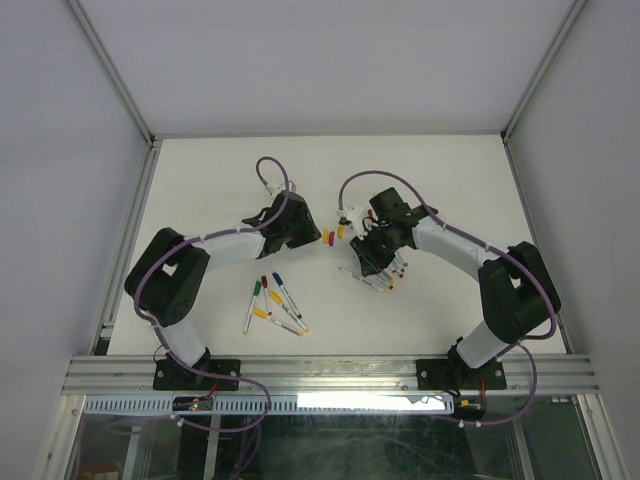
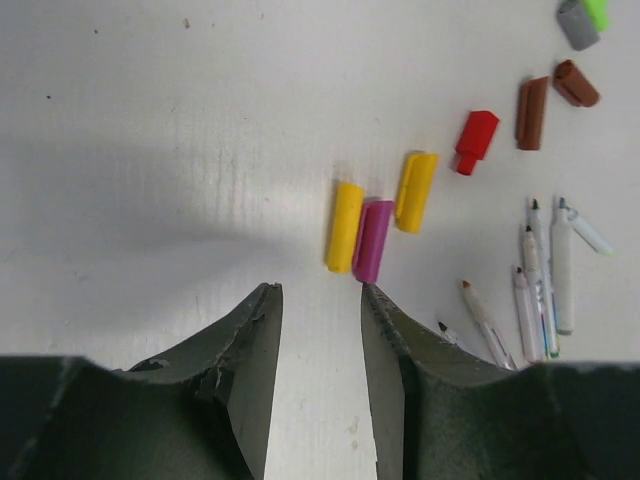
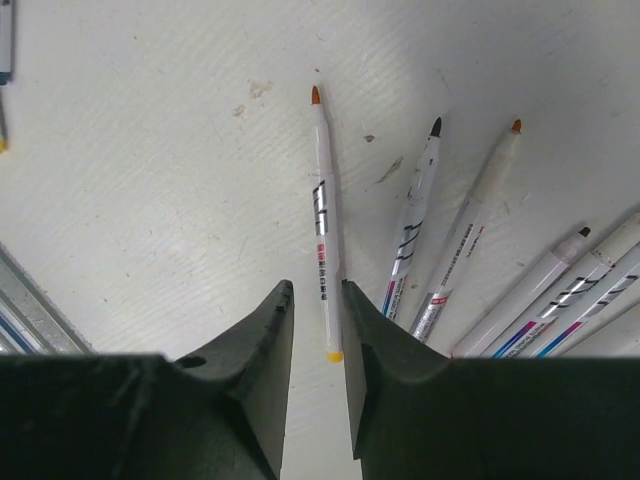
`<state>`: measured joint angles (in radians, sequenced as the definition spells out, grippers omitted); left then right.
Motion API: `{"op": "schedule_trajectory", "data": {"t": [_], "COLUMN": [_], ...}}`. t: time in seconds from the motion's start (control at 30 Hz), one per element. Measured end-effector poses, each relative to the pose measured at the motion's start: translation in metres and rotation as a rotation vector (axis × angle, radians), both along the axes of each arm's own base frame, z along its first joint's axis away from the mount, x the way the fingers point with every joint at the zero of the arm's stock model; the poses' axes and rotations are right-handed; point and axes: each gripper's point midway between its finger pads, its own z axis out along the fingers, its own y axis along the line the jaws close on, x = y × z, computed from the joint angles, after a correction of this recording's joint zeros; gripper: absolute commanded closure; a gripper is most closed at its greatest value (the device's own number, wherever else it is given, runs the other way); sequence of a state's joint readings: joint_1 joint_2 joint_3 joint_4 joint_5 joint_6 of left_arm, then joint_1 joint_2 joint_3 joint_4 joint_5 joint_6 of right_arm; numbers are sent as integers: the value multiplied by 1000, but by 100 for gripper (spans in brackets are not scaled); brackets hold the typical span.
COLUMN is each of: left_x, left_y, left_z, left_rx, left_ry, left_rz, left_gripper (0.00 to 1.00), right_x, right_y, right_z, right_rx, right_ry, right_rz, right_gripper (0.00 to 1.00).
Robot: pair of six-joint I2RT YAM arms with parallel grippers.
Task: Open the pen caps
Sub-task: Place the pen cap at the center of the board, then pick up the pen from the center of the board.
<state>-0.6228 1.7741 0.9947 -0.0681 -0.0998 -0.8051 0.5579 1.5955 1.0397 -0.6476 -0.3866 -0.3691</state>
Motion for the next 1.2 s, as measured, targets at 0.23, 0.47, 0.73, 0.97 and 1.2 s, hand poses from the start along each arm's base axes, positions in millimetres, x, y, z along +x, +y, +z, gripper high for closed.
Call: {"op": "schedule_trajectory", "data": {"t": [0.23, 0.47, 0.73, 0.97, 1.2], "left_x": [-17, -51, -74, -81, -86], "left_y": [15, 42, 59, 68, 77], "left_z": [62, 95, 79, 71, 60], "left_rx": [-56, -112, -103, -107, -83], "left_ry": [-174, -318, -290, -263, -211], "left_rz": [-47, -59, -50, -8, 44], "left_gripper": [59, 56, 21, 11, 1], "right_x": [-1, -2, -3, -4, -5], "right_y": [2, 5, 6, 7, 6], "right_z": [17, 30, 34, 34, 34], "right_rx": [65, 121, 144, 150, 147], "right_ry": [-17, -32, -33, -32, -26], "right_rz": [16, 36, 54, 64, 64], "right_gripper": [72, 72, 72, 72, 72]}}
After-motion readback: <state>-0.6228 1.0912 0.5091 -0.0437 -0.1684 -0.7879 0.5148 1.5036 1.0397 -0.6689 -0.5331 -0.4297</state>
